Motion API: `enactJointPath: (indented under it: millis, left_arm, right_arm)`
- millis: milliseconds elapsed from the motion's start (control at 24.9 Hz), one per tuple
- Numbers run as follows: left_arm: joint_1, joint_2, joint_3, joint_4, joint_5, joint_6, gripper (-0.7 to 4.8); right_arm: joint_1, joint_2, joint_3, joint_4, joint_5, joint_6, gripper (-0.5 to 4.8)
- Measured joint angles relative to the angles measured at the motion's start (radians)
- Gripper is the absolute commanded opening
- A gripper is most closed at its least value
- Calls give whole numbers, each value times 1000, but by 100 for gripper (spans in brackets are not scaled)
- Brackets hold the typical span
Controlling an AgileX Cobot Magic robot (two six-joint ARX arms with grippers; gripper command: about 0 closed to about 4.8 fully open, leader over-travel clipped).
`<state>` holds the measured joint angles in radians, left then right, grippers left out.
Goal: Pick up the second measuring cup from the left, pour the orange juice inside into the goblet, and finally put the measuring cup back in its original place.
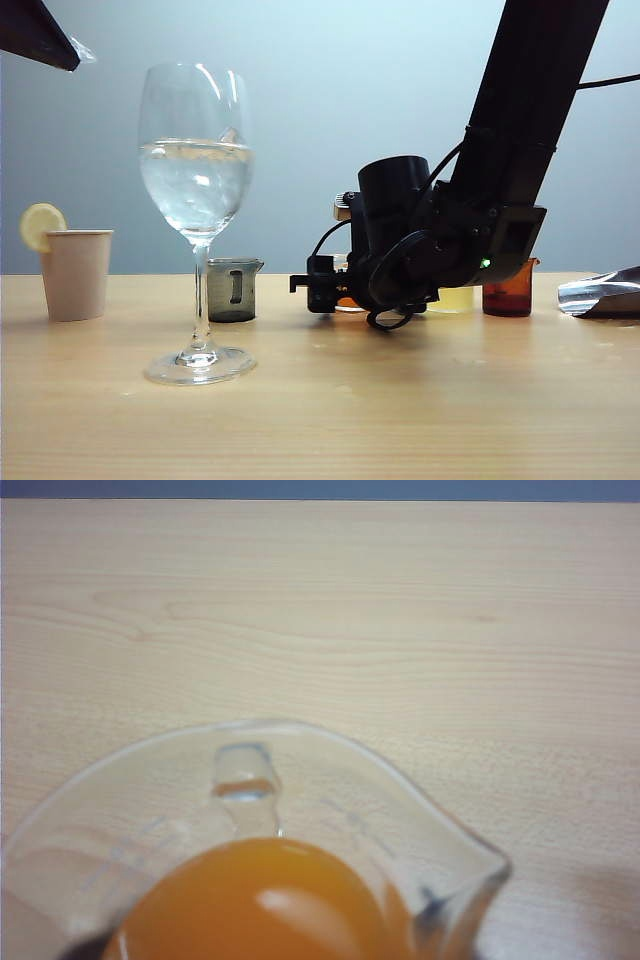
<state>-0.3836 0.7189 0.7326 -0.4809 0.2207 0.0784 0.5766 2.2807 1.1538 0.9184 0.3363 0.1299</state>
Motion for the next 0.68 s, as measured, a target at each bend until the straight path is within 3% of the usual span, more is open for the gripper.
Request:
enactJointPath:
  millis: [321, 562, 682]
  left_arm:
    - [0, -24, 0, -3, 0, 0, -5]
    - [0, -90, 0, -3, 0, -1, -6]
    - [-1, -104, 0, -8, 27, -5, -5]
  right_arm:
    - [0, -8, 0, -8, -8, -5, 220]
    - [1, -109, -2, -45, -80, -6, 220]
    - [1, -197, 0, -142, -110, -7, 220]
